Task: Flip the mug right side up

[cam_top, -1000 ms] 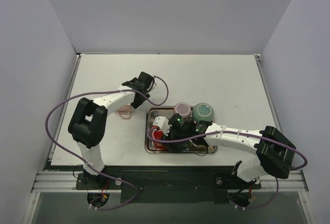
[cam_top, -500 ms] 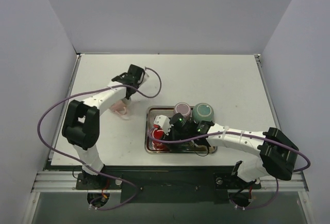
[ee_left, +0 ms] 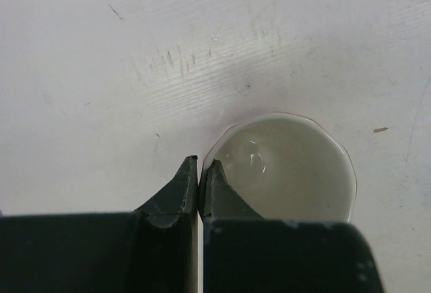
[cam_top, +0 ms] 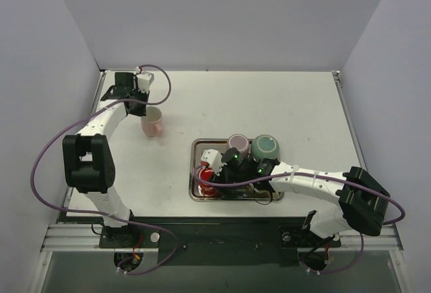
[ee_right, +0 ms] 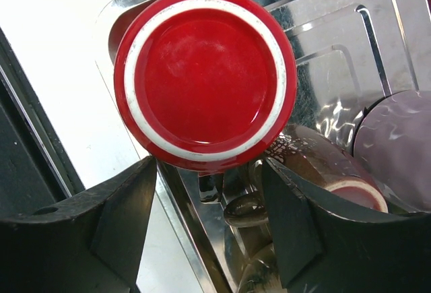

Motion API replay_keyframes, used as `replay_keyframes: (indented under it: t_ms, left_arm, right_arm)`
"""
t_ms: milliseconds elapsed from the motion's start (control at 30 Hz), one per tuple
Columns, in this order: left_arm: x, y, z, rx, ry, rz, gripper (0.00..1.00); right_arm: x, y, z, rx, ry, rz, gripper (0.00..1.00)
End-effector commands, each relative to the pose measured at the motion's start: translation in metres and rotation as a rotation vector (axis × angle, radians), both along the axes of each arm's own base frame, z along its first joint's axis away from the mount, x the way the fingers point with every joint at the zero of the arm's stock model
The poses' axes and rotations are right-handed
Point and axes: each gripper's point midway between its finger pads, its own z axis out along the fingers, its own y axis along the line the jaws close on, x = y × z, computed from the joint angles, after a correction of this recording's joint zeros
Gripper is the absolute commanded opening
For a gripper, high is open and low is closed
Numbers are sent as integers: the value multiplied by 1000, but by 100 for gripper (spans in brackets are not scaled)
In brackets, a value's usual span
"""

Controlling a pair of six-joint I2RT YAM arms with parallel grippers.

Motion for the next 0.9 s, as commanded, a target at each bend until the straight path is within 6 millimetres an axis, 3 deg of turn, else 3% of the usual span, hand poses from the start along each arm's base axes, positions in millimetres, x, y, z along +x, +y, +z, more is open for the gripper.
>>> replay_keyframes:
  t_ms: [0, 67, 133, 167, 267, 333, 533, 667, 733, 867]
  left_arm:
    - [18, -4, -5, -155, -75, -19, 0]
    - [19, 1, -7, -169, -95, -23, 0]
    - [17, 3, -8, -178, -107, -36, 8]
    - [17, 4, -6, -180, -119, -42, 25]
    - [14, 12, 0, -209, -143, -34, 59]
    - [14, 15, 12, -223, -165, -33, 68]
    - [6, 15, 67, -228, -249, -49, 76]
    - [-6, 14, 98, -234, -275, -42, 77]
    - [-15, 11, 111, -243, -269, -42, 77]
    - [-36, 0, 123, -296, -245, -56, 77]
  right_arm:
    - [5, 3, 5, 27, -17, -20, 58]
    - [4, 2, 4, 27, -16, -20, 59]
    - [5, 0, 3, 23, -17, -27, 59]
    - [5, 0, 3, 23, -17, -29, 59]
    - [4, -2, 0, 13, -10, -31, 59]
    - [5, -3, -1, 10, -8, -34, 57]
    - [-4, -2, -10, -34, 26, -14, 40]
    - [-18, -9, -14, -45, 44, 9, 37]
    - [-17, -13, -18, -55, 45, -6, 37]
    - [-2, 3, -24, -22, 19, -45, 37]
